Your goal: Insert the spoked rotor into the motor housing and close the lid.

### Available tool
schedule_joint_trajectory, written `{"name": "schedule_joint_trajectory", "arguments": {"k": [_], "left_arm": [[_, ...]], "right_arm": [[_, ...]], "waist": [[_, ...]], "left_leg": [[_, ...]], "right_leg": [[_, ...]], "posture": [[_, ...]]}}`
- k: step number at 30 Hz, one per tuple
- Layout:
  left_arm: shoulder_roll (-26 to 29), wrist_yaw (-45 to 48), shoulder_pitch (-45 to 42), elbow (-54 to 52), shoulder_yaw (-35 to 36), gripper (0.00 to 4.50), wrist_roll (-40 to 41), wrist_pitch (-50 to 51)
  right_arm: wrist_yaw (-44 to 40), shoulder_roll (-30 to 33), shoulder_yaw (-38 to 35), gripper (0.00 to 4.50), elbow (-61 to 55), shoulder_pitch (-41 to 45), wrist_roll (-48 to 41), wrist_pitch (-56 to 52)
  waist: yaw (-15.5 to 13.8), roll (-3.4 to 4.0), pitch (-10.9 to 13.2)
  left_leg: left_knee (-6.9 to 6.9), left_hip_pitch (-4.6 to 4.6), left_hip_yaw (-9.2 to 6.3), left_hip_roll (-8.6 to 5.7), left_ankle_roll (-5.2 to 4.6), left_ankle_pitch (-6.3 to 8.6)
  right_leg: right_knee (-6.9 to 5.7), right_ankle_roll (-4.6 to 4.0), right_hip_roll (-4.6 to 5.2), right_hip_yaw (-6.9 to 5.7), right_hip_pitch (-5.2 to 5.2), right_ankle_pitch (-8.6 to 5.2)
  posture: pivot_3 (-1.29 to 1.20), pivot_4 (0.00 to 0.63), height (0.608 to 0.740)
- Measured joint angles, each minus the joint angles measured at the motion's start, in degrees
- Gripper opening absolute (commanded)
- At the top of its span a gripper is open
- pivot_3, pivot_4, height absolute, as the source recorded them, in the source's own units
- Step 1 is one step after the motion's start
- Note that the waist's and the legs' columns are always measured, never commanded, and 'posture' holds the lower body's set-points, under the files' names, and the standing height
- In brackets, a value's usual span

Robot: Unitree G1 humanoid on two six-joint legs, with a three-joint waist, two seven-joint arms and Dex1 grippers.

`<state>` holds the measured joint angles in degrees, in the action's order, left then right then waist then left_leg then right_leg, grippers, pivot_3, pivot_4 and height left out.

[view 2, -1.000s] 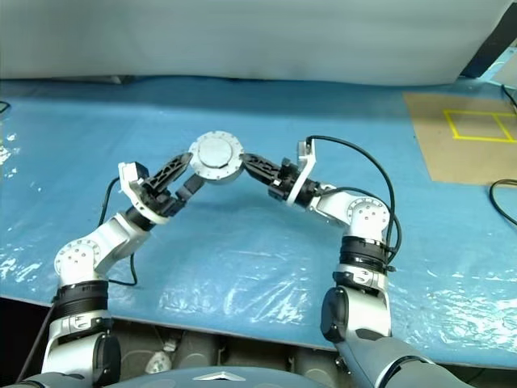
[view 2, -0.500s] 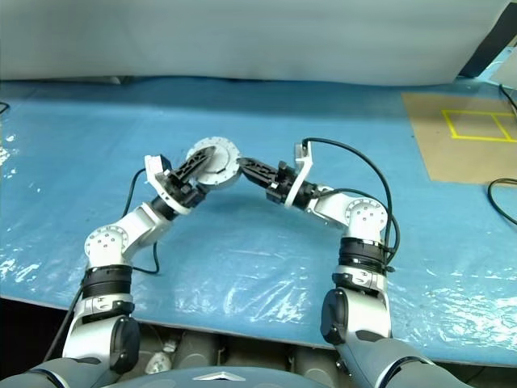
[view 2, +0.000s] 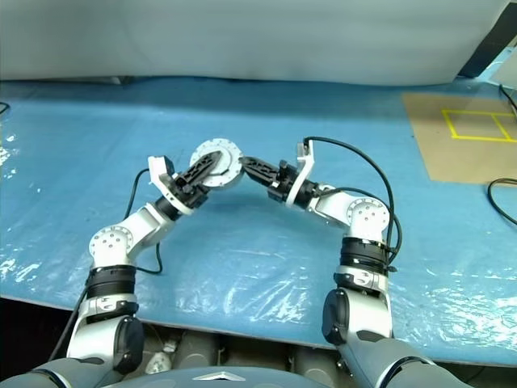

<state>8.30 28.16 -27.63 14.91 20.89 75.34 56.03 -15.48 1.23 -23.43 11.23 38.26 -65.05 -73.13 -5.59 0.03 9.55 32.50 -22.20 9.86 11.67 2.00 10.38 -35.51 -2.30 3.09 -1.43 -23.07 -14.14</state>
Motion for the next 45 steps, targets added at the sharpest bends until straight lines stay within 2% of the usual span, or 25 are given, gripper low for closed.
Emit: {"name": "schedule_joint_trajectory", "arguments": {"k": [4,9,19,22,26,32,36,40,42,45], "left_arm": [[-0.3,-1.1,-0.3,-0.1,0.3,2.75,-0.3,-0.7],[-0.5,-2.9,-1.0,-0.1,1.7,2.75,-0.3,-2.2],[1.6,-8.1,-3.9,0.0,10.1,2.75,-2.3,-14.9],[3.8,-10.4,-4.4,2.4,11.7,2.75,-7.2,-21.4],[8.0,-13.2,-4.7,10.4,13.3,2.75,-16.1,-30.9],[12.9,-12.6,-5.9,23.7,13.7,2.75,-24.4,-37.0],[13.1,-10.6,-7.9,28.7,12.9,2.75,-28.5,-39.8],[12.6,-8.3,-9.1,30.9,12.6,3.73,-29.7,-40.1],[12.6,-8.5,-9.6,31.6,12.7,4.40,-30.3,-40.4],[13.4,-9.1,-10.0,32.3,13.1,4.40,-31.3,-40.6]], "right_arm": [[0.7,-0.1,0.7,2.40,-0.6,-0.2,0.4,1.4],[0.7,0.1,0.6,2.40,0.1,-0.2,-0.3,0.9],[0.3,0.4,1.1,2.40,0.1,-0.2,-1.5,0.8],[0.3,0.8,1.4,2.40,0.1,-0.2,-1.4,1.4],[0.3,1.5,1.7,2.40,0.3,-0.2,-0.3,2.6],[0.0,1.9,2.9,2.40,0.3,-0.2,0.4,3.1],[-0.4,2.2,4.0,2.40,0.6,-0.3,1.4,3.4],[-0.7,2.8,4.5,2.42,0.6,-0.5,2.1,3.5],[-1.1,3.1,4.7,2.42,0.6,-0.7,2.4,3.5],[-1.6,3.3,5.5,2.42,0.6,-1.1,2.9,3.8]], "waist": [[0.0,0.00,0.0],[0.1,-0.01,0.0],[0.0,-0.03,0.0],[0.2,-0.03,0.0],[0.1,-0.08,0.0],[-0.3,-0.27,0.0],[-0.5,-0.32,0.0],[-0.4,-0.32,0.0],[-0.3,-0.32,0.0],[0.0,-0.32,0.0]], "left_leg": [[0.00,0.00,0.00,0.00,0.00,0.00],[0.01,0.00,-0.01,0.00,0.00,0.00],[0.01,-0.04,-0.05,-0.01,0.00,0.00],[0.01,-0.01,-0.07,0.00,0.00,0.00],[0.01,-0.03,-0.14,0.00,0.00,0.00],[0.06,-0.17,-0.22,-0.01,0.00,0.00],[0.16,-0.20,-0.27,0.02,0.00,0.00],[0.21,-0.19,-0.27,0.01,0.00,0.00],[0.21,-0.18,-0.28,0.01,0.00,0.00],[0.21,-0.16,-0.28,0.01,0.00,0.00]], "right_leg": [[-0.01,0.00,0.00,0.00,0.00,0.00],[-0.01,0.00,-0.01,0.00,0.00,0.00],[0.02,0.00,-0.01,-0.02,0.00,0.00],[0.01,0.00,-0.02,-0.02,0.00,0.00],[0.02,0.01,-0.02,-0.03,0.00,0.00],[0.06,0.02,0.00,-0.16,0.00,0.00],[-0.05,0.02,0.06,-0.20,0.01,0.00],[-0.11,0.02,0.10,-0.19,0.01,0.00],[-0.12,0.01,0.09,-0.19,0.01,0.00],[-0.14,0.01,0.08,-0.18,0.01,0.00]], "posture": [[0.00,0.150,0.740],[0.00,0.150,0.740],[0.00,0.150,0.740],[0.00,0.150,0.740],[0.00,0.150,0.740],[0.00,0.150,0.740],[0.00,0.150,0.740],[0.00,0.150,0.740],[0.00,0.150,0.740],[0.00,0.150,0.740]]}}
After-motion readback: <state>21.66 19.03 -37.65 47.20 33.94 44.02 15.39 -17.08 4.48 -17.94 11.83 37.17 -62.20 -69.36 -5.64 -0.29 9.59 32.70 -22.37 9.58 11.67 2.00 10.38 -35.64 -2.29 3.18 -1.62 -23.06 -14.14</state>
